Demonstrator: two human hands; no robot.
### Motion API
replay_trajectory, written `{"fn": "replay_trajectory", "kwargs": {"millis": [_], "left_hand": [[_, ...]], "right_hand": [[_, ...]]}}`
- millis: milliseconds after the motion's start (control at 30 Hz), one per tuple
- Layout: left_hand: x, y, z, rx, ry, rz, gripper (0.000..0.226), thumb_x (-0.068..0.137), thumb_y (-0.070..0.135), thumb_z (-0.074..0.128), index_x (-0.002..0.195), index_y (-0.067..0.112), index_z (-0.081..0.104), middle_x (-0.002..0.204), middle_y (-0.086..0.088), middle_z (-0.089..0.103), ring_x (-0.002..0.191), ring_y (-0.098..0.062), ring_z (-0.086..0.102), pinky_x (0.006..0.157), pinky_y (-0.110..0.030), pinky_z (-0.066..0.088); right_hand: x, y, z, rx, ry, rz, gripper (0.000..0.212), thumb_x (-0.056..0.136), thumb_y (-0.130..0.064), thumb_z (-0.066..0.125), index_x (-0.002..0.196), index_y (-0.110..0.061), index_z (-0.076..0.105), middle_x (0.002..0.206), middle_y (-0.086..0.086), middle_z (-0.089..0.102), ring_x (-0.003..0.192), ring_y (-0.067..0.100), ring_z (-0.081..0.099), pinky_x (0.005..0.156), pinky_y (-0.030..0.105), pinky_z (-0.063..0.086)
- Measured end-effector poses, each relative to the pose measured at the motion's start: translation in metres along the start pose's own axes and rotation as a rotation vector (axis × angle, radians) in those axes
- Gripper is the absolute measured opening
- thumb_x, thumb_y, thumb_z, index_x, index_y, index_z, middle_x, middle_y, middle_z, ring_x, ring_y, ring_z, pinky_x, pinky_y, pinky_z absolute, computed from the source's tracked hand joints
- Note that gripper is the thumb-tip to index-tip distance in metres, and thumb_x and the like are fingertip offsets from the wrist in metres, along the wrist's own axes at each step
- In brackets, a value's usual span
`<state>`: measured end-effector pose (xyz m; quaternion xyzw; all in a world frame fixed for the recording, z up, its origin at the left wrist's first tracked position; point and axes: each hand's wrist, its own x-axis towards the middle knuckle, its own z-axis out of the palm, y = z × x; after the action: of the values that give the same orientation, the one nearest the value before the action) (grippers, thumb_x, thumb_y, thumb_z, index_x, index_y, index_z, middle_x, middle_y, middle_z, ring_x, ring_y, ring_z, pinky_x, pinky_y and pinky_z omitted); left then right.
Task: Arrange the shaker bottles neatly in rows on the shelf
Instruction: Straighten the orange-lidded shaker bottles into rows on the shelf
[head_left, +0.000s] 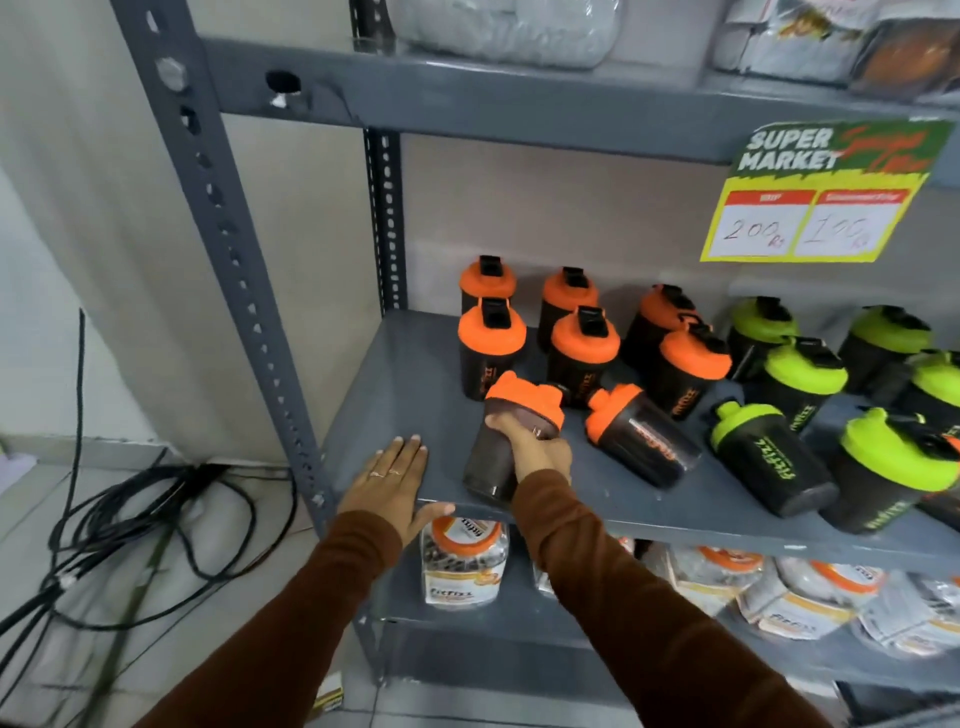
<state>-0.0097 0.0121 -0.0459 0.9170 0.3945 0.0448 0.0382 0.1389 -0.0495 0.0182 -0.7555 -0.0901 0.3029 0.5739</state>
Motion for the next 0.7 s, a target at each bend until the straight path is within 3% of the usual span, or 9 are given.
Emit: {"fn": "replay_trajectory", "kwargs": {"millis": [33,133,200,267,400,467,533,633,700], "left_hand": [[0.0,0.001,0.0,-0.004,-0.012,-0.004,0.138,0.03,0.079,-0.039,0.143,0.011,0.003,0.156,-0.007,0.002,0.143,-0.021,0.001,0.115,-0.032,-0.002],[0.0,0.001,0.003,-0.006,-0.015,-0.024,0.137,0.034,0.08,-0.038,0.143,0.009,0.006,0.155,-0.01,0.006,0.143,-0.024,0.005,0.114,-0.033,-0.001],[0.001,0.001,0.005,0.009,0.011,-0.008,0.125,0.055,0.08,-0.027,0.138,0.003,0.026,0.148,-0.015,0.029,0.137,-0.03,0.027,0.112,-0.038,0.016],[0.001,-0.001,0.007,0.039,-0.021,-0.016,0.103,0.079,0.071,-0.008,0.12,-0.001,0.053,0.125,-0.019,0.058,0.114,-0.032,0.056,0.095,-0.044,0.041],[0.0,-0.001,0.007,0.028,-0.067,-0.021,0.092,0.086,0.064,0.0,0.109,0.0,0.062,0.112,-0.015,0.067,0.101,-0.029,0.065,0.084,-0.042,0.05],[0.0,-0.001,0.009,0.04,-0.078,-0.018,0.092,0.084,0.065,0.001,0.113,0.0,0.059,0.116,-0.016,0.065,0.105,-0.03,0.063,0.09,-0.04,0.043],[0.001,0.0,0.009,0.055,-0.085,-0.027,0.09,0.085,0.064,0.002,0.111,0.002,0.061,0.113,-0.014,0.067,0.102,-0.028,0.065,0.089,-0.036,0.038],[0.001,-0.001,0.01,0.081,-0.08,-0.026,0.088,0.085,0.064,0.004,0.109,0.002,0.062,0.111,-0.014,0.068,0.1,-0.028,0.065,0.088,-0.038,0.041],[0.001,-0.001,0.011,0.078,-0.08,-0.035,0.089,0.085,0.065,0.005,0.111,0.001,0.06,0.114,-0.017,0.066,0.103,-0.03,0.064,0.088,-0.043,0.043]], "right_hand": [[-0.003,0.007,-0.002,0.119,0.034,-0.058,0.106,0.029,-0.046,0.081,0.122,-0.01,0.046,0.123,0.013,0.057,0.112,0.032,0.053,0.098,0.045,0.046],[-0.014,0.01,-0.001,0.157,0.037,-0.277,0.097,0.049,-0.01,0.088,0.126,-0.008,0.031,0.115,0.006,0.049,0.104,0.02,0.05,0.093,0.028,0.042],[-0.016,0.013,0.002,0.14,0.019,-0.368,0.095,0.052,-0.002,0.087,0.126,-0.009,0.028,0.113,0.003,0.042,0.105,0.017,0.048,0.091,0.023,0.038],[-0.017,0.022,0.005,0.124,-0.008,-0.419,0.1,0.049,-0.004,0.089,0.126,-0.011,0.025,0.117,0.002,0.039,0.112,0.016,0.045,0.099,0.026,0.037],[-0.024,0.035,0.004,0.11,-0.097,-0.461,0.115,0.047,-0.037,0.089,0.134,-0.017,0.017,0.135,0.005,0.031,0.128,0.022,0.036,0.112,0.045,0.032],[-0.025,0.038,-0.008,0.093,-0.098,-0.507,0.126,0.05,-0.075,0.067,0.14,-0.01,0.008,0.143,0.006,0.023,0.136,0.023,0.026,0.115,0.045,0.023],[-0.017,0.035,-0.028,0.068,-0.028,-0.63,0.12,0.059,-0.084,0.046,0.14,-0.004,0.011,0.146,0.014,0.024,0.135,0.023,0.025,0.114,0.039,0.02],[0.006,0.013,-0.062,0.006,0.243,-0.699,0.084,0.075,-0.053,0.047,0.135,0.002,0.028,0.135,0.019,0.038,0.127,0.027,0.035,0.111,0.044,0.026],[0.032,-0.001,-0.079,-0.375,0.412,-0.734,0.077,0.075,-0.034,0.058,0.134,0.006,0.03,0.137,0.026,0.038,0.132,0.039,0.03,0.114,0.054,0.018]]}}
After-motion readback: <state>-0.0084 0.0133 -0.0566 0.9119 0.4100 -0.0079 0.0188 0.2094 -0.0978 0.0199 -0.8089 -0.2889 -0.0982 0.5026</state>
